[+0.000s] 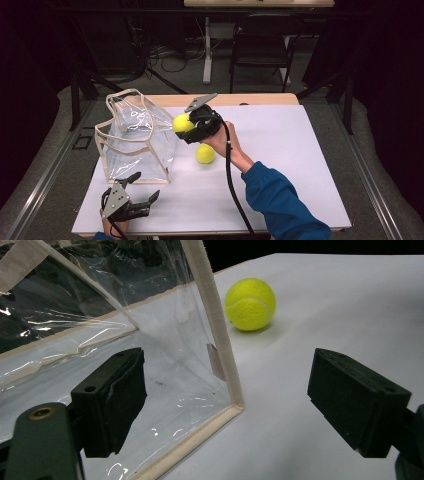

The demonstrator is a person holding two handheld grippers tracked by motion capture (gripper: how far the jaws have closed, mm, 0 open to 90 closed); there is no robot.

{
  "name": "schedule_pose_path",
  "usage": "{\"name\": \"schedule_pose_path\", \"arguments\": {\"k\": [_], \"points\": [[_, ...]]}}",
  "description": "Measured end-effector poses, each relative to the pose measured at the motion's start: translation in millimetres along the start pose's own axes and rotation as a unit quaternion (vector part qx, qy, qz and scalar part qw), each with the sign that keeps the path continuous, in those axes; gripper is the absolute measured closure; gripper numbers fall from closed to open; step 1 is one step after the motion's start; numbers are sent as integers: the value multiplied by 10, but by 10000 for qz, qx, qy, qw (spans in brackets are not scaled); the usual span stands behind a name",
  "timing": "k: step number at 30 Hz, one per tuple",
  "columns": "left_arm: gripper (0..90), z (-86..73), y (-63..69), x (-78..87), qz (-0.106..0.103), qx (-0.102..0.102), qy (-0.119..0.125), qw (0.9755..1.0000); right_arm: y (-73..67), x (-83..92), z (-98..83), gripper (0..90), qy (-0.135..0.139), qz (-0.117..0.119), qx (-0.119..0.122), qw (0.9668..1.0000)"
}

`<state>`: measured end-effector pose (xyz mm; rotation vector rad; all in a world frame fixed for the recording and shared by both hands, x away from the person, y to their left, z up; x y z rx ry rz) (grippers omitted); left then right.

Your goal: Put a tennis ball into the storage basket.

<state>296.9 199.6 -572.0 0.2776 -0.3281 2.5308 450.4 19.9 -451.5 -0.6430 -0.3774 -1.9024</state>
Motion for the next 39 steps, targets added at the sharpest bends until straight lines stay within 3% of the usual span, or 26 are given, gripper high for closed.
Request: {"name": "schedule_pose_path", "arguments": {"k": [39], "points": [[158, 4, -4, 2, 3, -11, 22, 10000, 73, 14, 317, 269, 152, -62, 77, 9998]]}}
Point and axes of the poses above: each handheld gripper's, and its own axes: x roughly backward along the jaws, z roughly out of its top, y roughly to its right, the point moved 7 cm from there along -x, roughly forward along the jaws, and after that the axes turned 7 degrees about z, right-handed, at the moved point
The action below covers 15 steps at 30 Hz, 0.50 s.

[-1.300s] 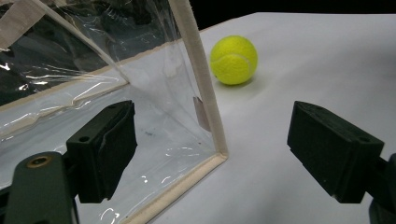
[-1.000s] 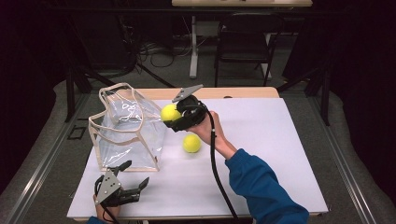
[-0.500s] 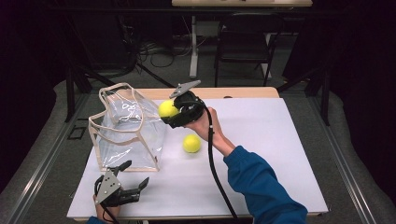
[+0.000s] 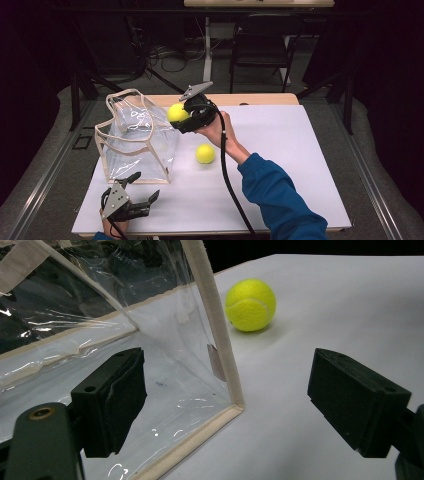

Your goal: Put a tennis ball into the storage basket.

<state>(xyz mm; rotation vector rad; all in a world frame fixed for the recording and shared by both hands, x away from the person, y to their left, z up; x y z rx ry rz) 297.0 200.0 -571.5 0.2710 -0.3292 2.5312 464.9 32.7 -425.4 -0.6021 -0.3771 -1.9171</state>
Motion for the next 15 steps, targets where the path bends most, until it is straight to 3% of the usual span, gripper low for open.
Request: {"name": "schedule_pose_path", "arguments": {"k": [15], "points": [[158, 3, -1, 5, 7, 18, 10, 10000, -1, -5, 122, 269, 56, -16, 29, 10000]]}}
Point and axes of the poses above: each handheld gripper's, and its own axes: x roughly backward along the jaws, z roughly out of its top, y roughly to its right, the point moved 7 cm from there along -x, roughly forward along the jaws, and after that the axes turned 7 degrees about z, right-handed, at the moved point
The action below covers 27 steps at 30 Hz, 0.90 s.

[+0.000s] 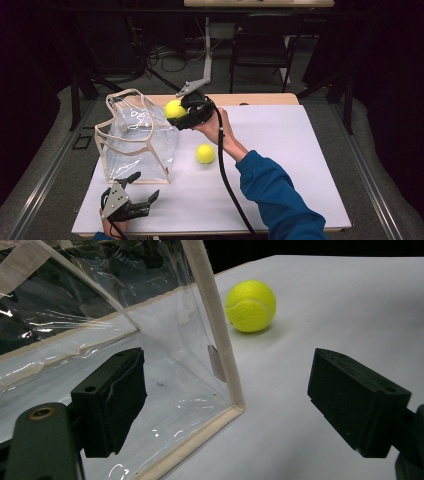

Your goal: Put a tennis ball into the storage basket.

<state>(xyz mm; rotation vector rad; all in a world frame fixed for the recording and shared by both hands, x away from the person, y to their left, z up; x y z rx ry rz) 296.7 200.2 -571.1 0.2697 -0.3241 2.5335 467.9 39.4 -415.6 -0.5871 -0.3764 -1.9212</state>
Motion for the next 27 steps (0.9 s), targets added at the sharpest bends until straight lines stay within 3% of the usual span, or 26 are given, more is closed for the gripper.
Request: {"name": "schedule_pose_path", "arguments": {"k": [27], "points": [[158, 4, -3, 5, 4, 4, 23, 10000, -5, -30, 183, 269, 85, -18, 64, 9999]]}}
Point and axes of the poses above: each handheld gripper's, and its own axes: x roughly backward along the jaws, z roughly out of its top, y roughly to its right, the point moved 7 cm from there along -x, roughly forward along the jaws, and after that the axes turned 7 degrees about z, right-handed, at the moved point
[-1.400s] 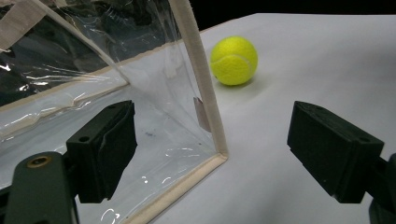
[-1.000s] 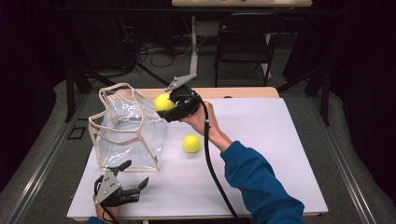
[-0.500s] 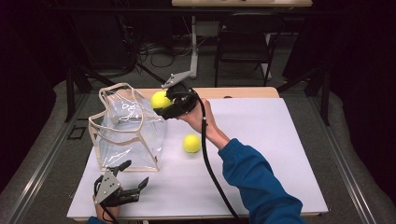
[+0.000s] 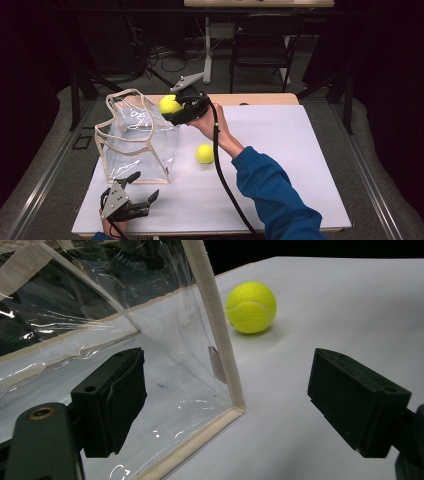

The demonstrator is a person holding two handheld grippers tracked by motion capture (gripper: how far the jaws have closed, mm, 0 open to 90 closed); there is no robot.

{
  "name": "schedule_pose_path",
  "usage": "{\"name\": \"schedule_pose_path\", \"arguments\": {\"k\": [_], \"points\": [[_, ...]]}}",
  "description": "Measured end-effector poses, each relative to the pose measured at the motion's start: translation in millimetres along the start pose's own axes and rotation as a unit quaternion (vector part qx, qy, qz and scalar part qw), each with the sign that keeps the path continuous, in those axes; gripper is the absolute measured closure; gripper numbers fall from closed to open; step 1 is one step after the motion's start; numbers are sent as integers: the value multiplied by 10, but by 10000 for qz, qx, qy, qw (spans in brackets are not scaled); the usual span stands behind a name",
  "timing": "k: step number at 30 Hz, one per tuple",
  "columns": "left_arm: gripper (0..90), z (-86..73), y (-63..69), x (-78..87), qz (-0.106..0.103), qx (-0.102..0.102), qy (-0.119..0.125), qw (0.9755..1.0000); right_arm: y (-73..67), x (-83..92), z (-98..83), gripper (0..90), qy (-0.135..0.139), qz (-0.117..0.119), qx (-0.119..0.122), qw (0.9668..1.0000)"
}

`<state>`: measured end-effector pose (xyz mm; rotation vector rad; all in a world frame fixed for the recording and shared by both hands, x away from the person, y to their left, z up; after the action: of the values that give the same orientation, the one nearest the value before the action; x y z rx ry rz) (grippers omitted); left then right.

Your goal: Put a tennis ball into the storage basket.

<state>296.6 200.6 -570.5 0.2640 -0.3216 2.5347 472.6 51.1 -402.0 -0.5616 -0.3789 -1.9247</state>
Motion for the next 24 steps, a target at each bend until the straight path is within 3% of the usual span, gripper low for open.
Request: {"name": "schedule_pose_path", "arguments": {"k": [24], "points": [[158, 2, -5, 3, 5, 20, 13, 10000, -44, -27, 168, 268, 197, 8, 38, 9998]]}}
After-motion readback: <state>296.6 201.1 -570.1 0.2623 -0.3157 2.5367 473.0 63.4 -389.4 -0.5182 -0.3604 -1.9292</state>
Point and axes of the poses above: each handheld gripper's, and its own axes: x roughly backward along the jaws, z roughly out of its top, y roughly to its right, the point moved 7 cm from there along -x, roughly forward along the jaws, and after that the axes turned 7 degrees about z, right-handed, at the moved point
